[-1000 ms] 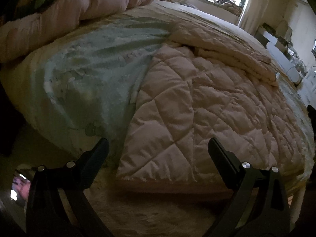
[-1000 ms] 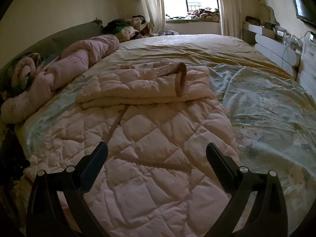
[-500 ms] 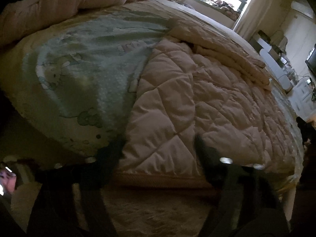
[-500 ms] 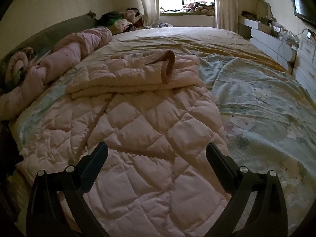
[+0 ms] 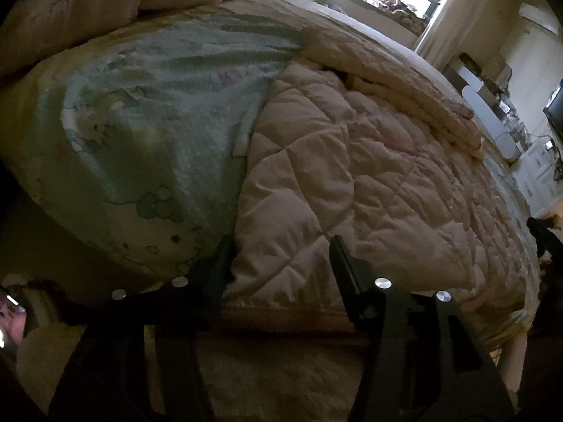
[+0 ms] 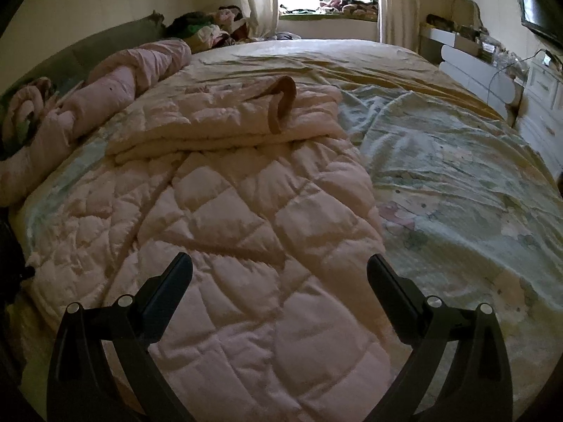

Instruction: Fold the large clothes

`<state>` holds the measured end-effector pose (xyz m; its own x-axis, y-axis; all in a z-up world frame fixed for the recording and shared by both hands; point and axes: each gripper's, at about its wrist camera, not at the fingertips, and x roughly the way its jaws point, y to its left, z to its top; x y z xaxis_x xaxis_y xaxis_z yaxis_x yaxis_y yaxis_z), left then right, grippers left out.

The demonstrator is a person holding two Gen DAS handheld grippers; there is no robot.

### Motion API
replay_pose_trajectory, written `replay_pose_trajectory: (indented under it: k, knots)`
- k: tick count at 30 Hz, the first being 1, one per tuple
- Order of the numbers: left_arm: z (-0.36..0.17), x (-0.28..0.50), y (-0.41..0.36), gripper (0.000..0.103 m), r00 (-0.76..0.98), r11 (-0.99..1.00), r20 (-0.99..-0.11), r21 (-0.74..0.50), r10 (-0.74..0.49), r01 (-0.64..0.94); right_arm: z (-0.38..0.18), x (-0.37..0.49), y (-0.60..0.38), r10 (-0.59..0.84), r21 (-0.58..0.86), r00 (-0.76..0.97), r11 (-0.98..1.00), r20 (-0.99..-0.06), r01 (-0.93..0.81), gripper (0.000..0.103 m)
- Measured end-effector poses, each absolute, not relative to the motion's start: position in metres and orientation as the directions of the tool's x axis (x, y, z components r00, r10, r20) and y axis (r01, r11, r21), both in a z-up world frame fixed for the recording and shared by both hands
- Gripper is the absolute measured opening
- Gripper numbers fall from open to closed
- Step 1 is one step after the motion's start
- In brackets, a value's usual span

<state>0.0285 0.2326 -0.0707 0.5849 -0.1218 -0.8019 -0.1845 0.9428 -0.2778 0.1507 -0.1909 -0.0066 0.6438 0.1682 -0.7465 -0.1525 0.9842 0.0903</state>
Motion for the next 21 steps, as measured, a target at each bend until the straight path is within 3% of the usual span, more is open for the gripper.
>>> replay_pose_trajectory:
  k: [4,6,8,10,21]
  knots:
    - [-0.079,0.035,0.227,0.054,0.571,0.95,-0.814,-0.253,-0.107,-0.183,-0.011,0.146,-0.205,0.146,0.085,0.632,0.988,-0.761,-0.126,0.099]
    - [-0.078,0.036,0.223,0.04,0.577,0.957,-0.812,-0.228,-0.087,-0.177,-0.011,0.144,-0.213,0.134,0.083,0.628,0.991,-0.767,-0.109,0.099]
    - [-0.072,0.033,0.221,0.019,0.599,0.954,-0.793,-0.253,-0.111,-0.158,-0.009,0.141,-0.22,0.13,0.087,0.625,0.991,-0.77,-0.1,0.099]
    - [-0.063,0.03,0.215,0.015,0.622,0.962,-0.776,-0.237,-0.102,-0.138,-0.008,0.139,-0.224,0.129,0.088,0.619,0.991,-0.775,-0.096,0.099]
    - [-0.01,0.024,0.194,0.013,0.731,0.982,-0.679,-0.175,-0.07,-0.068,-0.008,0.118,-0.237,0.188,0.126,0.555,0.981,-0.81,-0.148,0.099]
